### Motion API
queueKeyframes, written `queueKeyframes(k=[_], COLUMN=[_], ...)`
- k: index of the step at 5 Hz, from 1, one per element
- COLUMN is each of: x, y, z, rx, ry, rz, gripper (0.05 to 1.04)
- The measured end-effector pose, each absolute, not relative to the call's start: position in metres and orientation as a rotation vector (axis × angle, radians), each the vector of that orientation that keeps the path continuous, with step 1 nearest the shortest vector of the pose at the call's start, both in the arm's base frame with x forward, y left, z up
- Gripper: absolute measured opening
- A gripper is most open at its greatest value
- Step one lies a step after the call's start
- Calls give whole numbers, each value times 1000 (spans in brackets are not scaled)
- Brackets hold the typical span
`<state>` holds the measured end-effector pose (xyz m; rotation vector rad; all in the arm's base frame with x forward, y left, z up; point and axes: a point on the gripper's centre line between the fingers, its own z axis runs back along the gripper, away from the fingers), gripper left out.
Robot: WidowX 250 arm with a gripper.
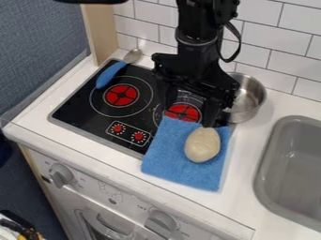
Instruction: Moved the silver pot on the lower left side
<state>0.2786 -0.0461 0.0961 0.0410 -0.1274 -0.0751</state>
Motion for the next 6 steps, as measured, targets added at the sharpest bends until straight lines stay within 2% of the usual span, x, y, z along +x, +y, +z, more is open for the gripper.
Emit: queueKeyframes(k=[1,2,3,4,5,6], x=[278,298,336,372,395,407], y=[-46,-49,-57,-68,-80,-93], z=[89,89,92,85,61,52], rx=[45,48,74,62,22,-25], ry=[-103,-129,-155,-180,-139,-133], rz=[-75,-71,-72,-28,38,71], gripper=[1001,1001,1001,1001,1001,1001])
